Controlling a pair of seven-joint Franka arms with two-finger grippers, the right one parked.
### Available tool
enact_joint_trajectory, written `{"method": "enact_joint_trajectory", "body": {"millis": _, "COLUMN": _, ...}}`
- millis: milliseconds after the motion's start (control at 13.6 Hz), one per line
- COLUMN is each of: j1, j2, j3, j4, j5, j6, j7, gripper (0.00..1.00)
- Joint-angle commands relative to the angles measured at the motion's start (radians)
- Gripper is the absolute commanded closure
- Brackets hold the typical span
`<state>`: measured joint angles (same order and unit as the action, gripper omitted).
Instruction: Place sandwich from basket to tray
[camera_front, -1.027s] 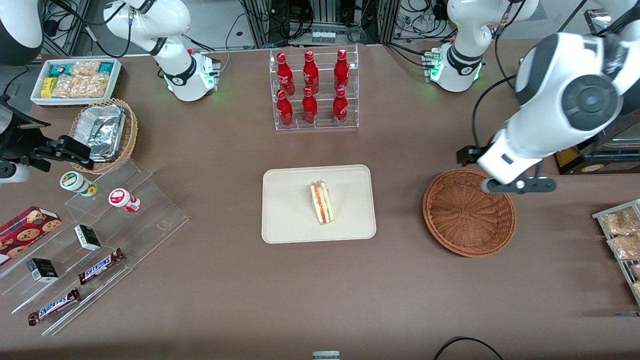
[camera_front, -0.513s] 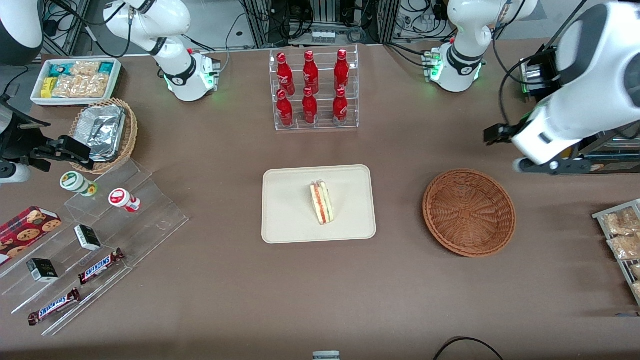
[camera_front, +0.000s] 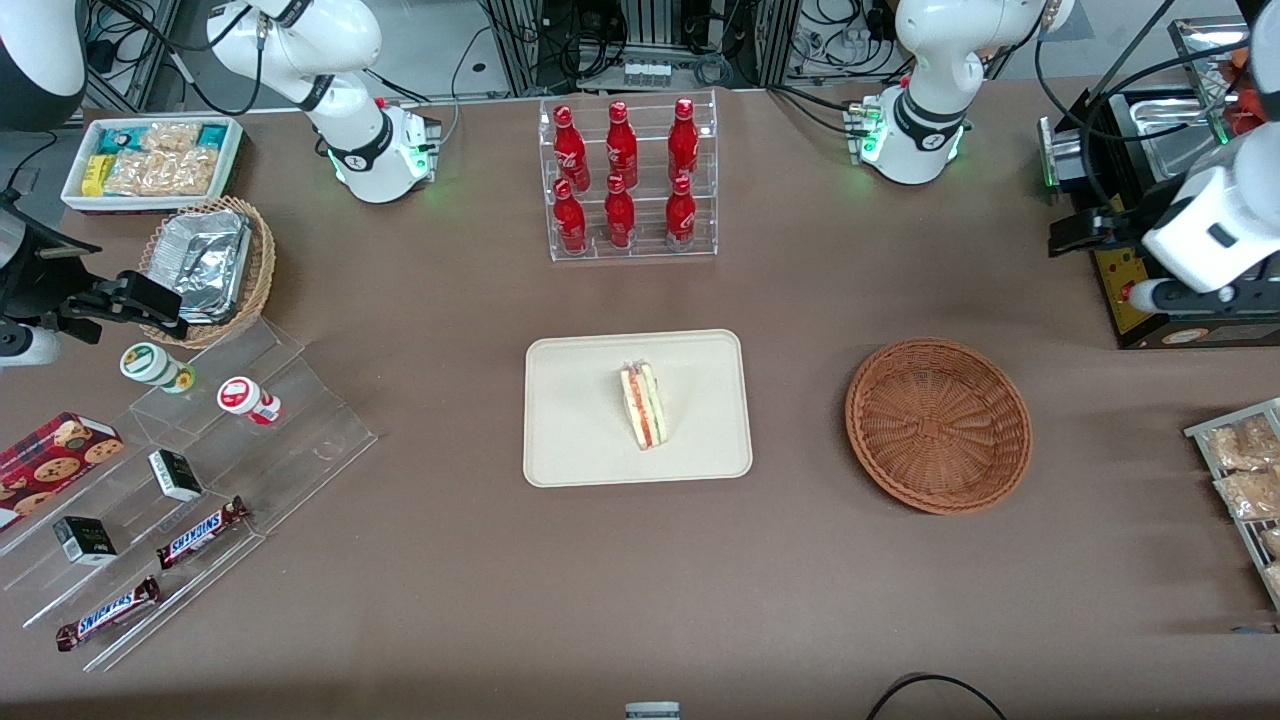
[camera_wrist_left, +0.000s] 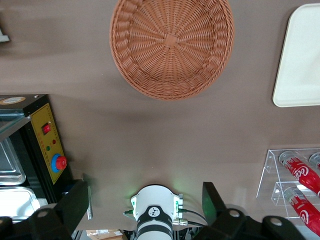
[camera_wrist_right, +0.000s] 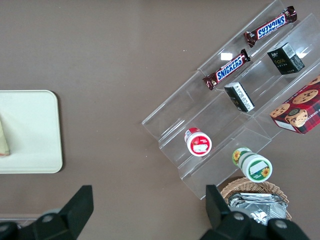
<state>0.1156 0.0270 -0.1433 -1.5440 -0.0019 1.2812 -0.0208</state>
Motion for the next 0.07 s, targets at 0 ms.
{"method": "enact_joint_trajectory", "body": {"millis": 0, "j1": 0.002, "j2": -0.013, "j3": 0.013, "j4": 0.013, "j5": -0.006, "j6": -0.010, "j7": 0.015, "gripper": 0.00}}
